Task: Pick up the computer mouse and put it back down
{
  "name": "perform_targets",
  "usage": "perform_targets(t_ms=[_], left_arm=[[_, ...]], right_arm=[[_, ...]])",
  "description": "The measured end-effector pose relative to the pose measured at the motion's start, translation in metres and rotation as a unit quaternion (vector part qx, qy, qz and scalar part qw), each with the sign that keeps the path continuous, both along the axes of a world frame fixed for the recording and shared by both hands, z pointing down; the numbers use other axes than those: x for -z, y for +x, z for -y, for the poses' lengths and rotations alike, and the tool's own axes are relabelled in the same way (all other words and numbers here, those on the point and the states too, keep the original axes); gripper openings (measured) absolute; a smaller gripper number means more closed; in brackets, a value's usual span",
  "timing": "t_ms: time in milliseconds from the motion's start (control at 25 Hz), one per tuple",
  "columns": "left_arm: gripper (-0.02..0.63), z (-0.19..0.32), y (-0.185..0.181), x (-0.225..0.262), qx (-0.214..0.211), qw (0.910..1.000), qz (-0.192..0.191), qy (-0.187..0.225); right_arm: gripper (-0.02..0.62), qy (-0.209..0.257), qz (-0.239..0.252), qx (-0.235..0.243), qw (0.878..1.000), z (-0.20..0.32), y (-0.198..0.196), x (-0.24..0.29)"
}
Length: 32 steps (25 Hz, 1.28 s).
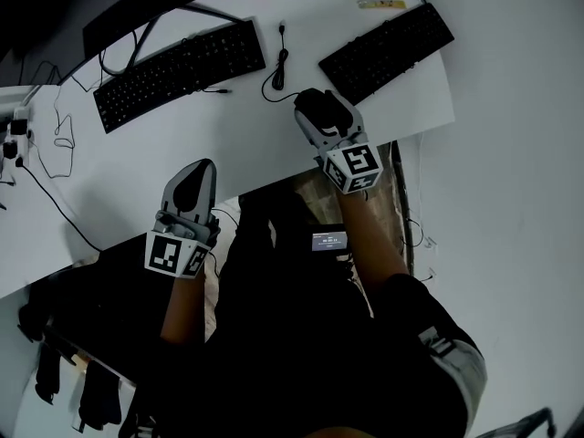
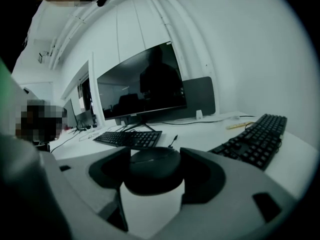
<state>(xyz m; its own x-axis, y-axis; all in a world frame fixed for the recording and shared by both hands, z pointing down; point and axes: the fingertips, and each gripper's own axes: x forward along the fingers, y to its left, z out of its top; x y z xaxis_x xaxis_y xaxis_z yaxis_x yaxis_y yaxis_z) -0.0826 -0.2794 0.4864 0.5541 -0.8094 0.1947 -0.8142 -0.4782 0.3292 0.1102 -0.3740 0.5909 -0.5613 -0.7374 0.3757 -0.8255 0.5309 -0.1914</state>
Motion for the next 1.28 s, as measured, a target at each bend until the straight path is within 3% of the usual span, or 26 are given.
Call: perform_targets(t_ms=[400, 800, 1280], left_arm=[[-0.006, -0.014, 0.01, -0.025, -0.017, 0.9996, 0.006, -0.021], [-0.006, -0.025, 0.015, -0.037, -0.026, 0.999, 0.012, -0.035], [-0.006, -0.038, 0.017, -0.046, -0.031, 0.9985, 0.014, -0.042]], right_arm=[[0.31, -0.016, -0.081, 0.015, 0.997, -0.014, 0.004, -0.048], [0.31, -0.068, -0.145, 0.006, 0.987, -0.025, 0.019, -0.082], [0.311, -0.105, -0.154, 0.008, 0.982, -0.022, 0.017, -0.089]])
